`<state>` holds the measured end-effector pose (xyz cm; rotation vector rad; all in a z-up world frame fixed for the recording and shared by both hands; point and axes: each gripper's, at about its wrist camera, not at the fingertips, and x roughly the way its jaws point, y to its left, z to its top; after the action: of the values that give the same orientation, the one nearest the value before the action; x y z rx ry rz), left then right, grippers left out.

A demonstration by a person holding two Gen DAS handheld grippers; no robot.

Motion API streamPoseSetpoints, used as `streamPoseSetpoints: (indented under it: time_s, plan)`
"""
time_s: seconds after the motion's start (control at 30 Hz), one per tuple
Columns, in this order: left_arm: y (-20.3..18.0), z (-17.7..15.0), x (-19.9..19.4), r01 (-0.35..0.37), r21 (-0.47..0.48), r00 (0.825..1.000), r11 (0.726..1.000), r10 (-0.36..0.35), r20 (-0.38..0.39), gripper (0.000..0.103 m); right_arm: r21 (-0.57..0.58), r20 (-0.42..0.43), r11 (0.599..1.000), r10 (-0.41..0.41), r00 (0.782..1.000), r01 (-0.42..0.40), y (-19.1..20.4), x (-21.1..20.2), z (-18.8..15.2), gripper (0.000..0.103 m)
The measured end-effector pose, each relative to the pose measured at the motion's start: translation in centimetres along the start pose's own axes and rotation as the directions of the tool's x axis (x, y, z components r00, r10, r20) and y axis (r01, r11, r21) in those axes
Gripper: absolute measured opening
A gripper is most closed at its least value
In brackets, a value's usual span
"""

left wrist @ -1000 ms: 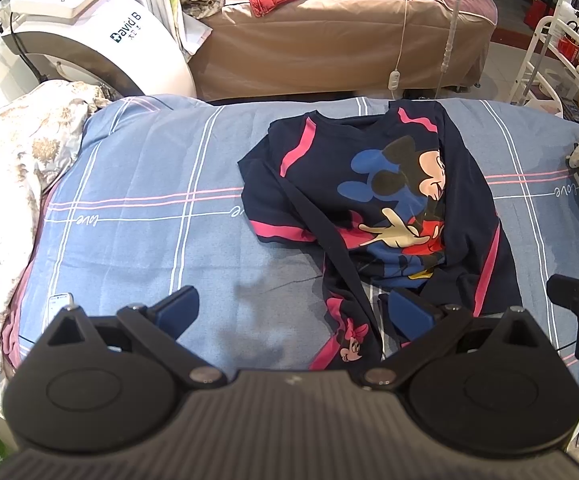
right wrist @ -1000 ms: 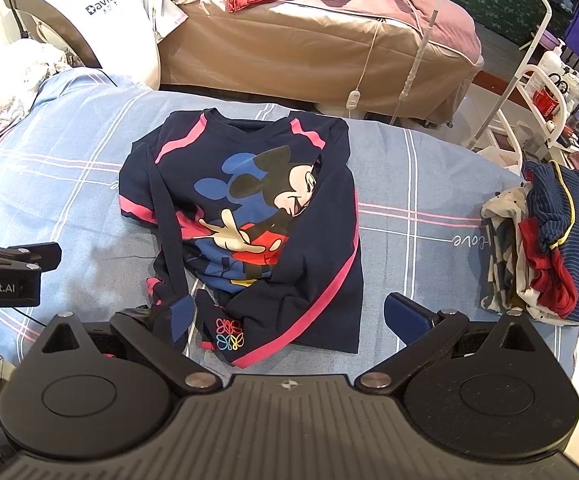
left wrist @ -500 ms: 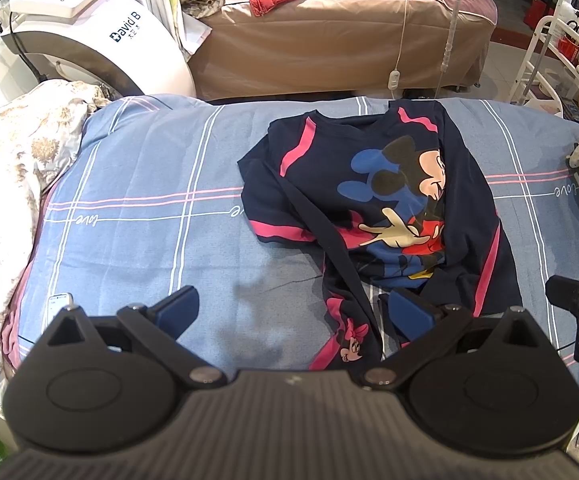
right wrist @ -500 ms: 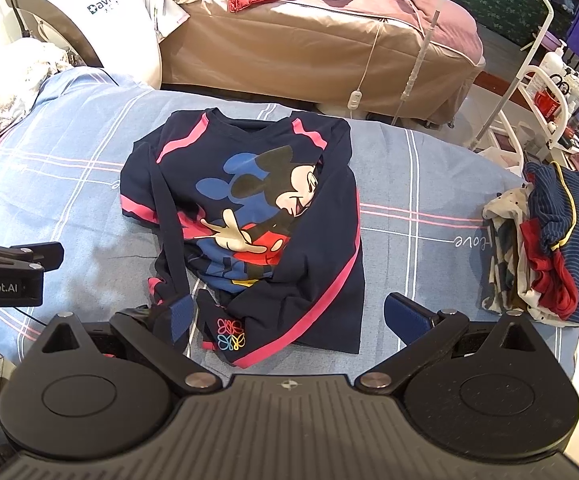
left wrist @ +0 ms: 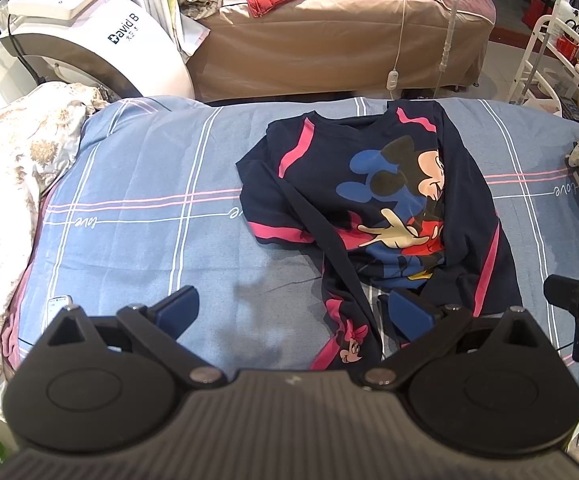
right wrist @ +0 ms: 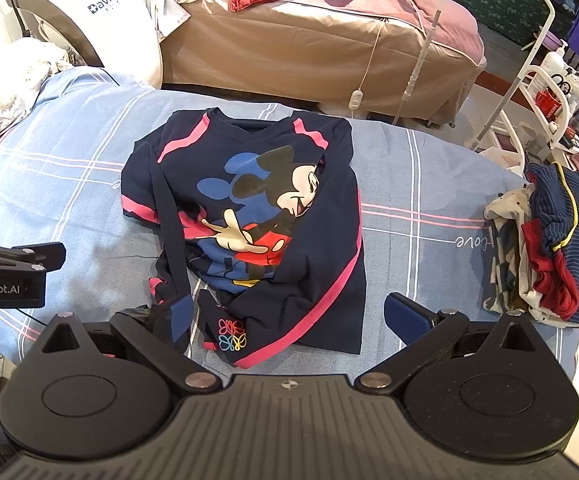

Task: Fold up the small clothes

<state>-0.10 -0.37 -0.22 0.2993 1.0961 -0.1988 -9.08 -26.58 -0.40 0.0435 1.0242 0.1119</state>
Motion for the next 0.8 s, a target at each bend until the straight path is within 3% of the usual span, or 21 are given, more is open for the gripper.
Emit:
streamPoseSetpoints:
  time_s: [0.37,0.6,0.7,0.8]
  plan:
    - [-0.1,-0.4,1.1,0.009,-0.003,1.0,1.0,-0.009,-0.019,0.103,0.007,0.013,1.0,0.021,1.0,-0.021,-0.4,0.4,0.0,0.103]
    - [0.1,-1.5,3.0,-0.002,0.019,1.0,1.0,0.002,-0.018,0.103,0.006,0.118,0.999,0.05,0.992,-0.051,-1.0,1.1,-1.3,0.103]
    - [0.1,-2.3,4.7,0.0,0.037,1.0,0.999,0.0,-0.017,0.103,-0.009,0.128,0.996,0.084,0.988,-0.084,-0.9,2.4,-2.2,0.103]
    - [0.3,-3.8,7.5,0.018,0.054,1.0,0.998,-0.019,0.015,0.103,-0.036,0.177,0.988,0.157,0.972,-0.153,-0.5,4.1,-3.9,0.103]
